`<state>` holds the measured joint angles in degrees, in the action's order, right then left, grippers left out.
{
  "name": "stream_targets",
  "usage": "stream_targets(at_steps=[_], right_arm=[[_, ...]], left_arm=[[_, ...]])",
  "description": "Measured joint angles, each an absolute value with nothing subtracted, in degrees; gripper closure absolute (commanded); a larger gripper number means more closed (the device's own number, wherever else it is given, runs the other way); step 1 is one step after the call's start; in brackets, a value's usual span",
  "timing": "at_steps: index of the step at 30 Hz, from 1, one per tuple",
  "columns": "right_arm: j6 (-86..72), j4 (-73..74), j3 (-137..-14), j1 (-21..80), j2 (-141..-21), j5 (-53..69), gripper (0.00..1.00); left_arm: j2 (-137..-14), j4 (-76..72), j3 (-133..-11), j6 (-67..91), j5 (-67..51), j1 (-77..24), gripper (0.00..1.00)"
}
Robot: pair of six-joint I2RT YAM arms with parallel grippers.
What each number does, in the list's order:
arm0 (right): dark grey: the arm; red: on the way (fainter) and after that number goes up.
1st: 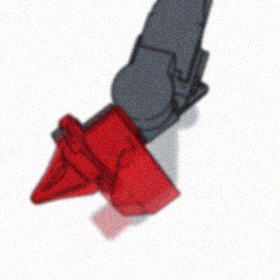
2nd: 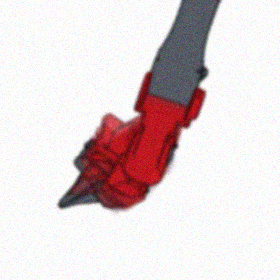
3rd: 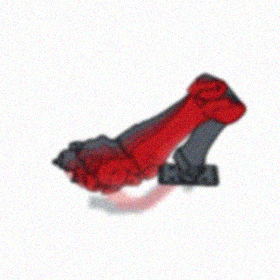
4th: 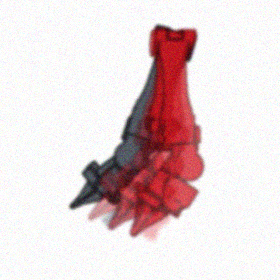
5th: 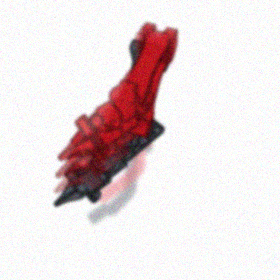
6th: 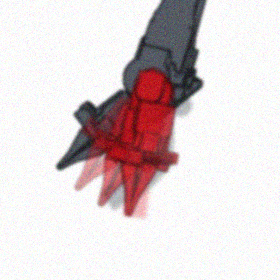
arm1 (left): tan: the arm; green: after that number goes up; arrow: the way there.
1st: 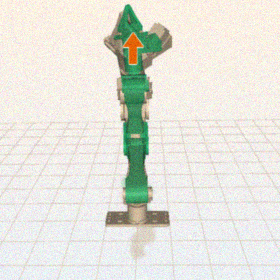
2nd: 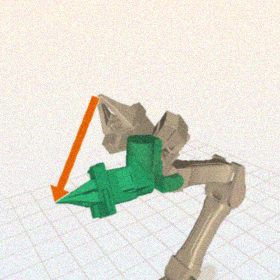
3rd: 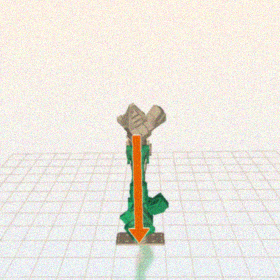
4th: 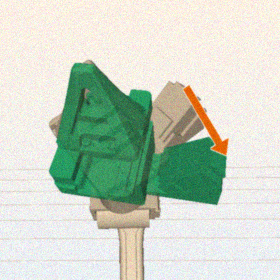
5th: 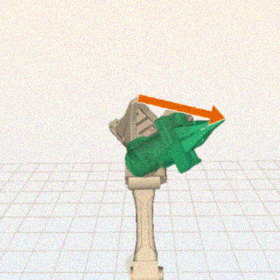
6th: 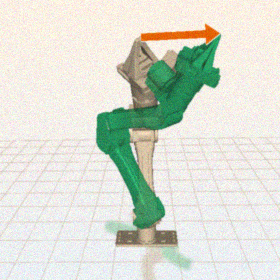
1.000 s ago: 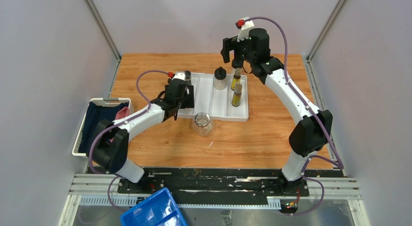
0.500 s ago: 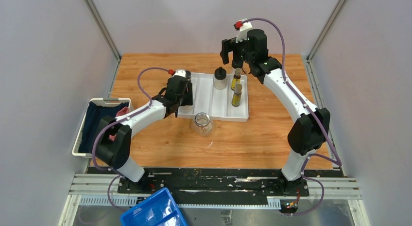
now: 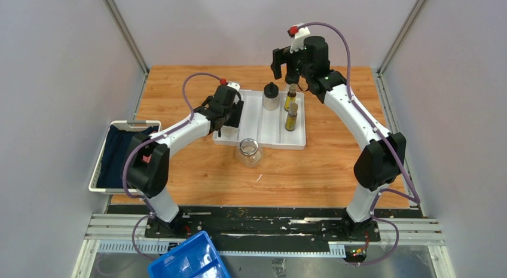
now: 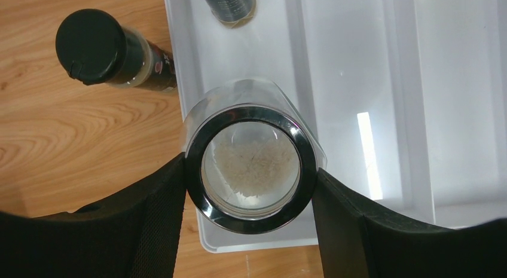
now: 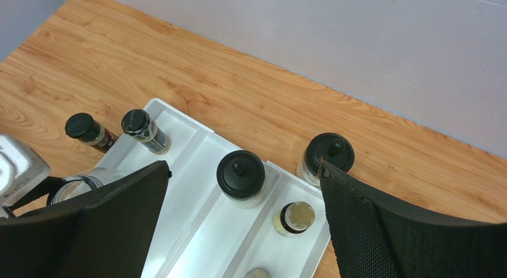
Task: Organize the condiment bottles
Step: Place the bottle in the storage box.
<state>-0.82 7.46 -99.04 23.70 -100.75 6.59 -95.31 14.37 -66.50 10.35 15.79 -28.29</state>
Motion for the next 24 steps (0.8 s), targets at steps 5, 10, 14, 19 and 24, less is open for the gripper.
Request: stream_targets(at_steps=[5,10,14,19,24], right_arm=[[-0.8,7.5,-99.0,23.7,-101.0,6.6,0.0],[-0.8,7.4,-99.1,23.7,-101.6,6.6,0.0],[-0.8,7.5,-99.2,23.7,-102.2,6.6,0.0],[-0.8,7.7,-99.5,23.7,-102.5,6.7,0.0],[-0.8,7.8,-100.9,23.8,-102.7,6.7,0.0]], left_arm=[[-97.7,18.1,-70.5,6.2,15.0,-28.3,1.0],[-99.3,21.3,-73.5,1.7,13.5,-28.1,1.0],[-99.7,23.6,-75.0,-1.5,10.5,-27.2,1.0],[-99.9,24.6,-75.5,-3.9,7.4,-26.3,1.0],[-99.8,24.5,-75.5,-5.1,5.6,-26.0,1.0]])
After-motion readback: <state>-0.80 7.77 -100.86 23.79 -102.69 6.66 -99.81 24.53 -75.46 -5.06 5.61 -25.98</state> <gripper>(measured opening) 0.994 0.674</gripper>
